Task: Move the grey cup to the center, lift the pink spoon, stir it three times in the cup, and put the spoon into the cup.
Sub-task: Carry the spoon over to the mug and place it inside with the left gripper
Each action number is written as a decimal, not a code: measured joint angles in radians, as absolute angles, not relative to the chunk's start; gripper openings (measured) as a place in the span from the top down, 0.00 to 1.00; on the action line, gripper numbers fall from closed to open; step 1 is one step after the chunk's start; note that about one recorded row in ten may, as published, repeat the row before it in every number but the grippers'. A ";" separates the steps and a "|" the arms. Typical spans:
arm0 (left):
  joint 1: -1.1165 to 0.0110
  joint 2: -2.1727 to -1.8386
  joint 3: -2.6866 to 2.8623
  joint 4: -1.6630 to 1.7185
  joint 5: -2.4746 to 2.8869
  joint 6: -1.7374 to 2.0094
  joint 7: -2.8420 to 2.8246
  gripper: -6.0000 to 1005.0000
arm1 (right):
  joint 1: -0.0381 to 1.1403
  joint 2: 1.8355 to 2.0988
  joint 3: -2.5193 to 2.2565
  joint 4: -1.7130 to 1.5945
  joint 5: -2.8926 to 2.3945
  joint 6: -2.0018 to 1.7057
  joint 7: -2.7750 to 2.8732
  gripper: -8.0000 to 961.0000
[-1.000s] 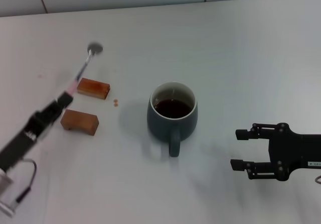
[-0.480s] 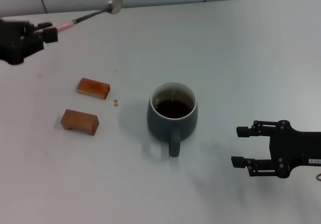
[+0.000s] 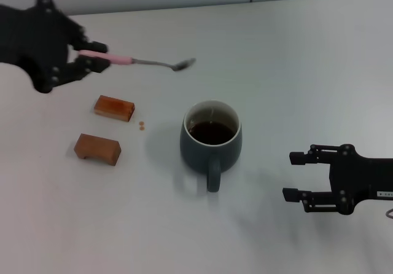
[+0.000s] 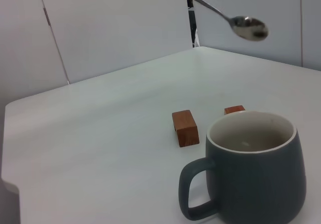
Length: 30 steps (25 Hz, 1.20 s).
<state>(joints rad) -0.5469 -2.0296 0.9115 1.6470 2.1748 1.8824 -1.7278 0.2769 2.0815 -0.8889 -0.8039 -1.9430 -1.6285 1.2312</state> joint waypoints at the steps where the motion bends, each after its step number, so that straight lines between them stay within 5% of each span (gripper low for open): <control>1: -0.578 -2.043 0.939 1.677 2.217 1.905 -1.724 0.84 | 0.277 2.082 -0.889 -0.804 -1.942 -1.628 1.231 0.23; 30: -0.728 -2.079 1.453 1.692 2.533 1.811 -1.739 0.81 | 0.281 2.082 -0.897 -0.804 -1.938 -1.629 1.229 0.23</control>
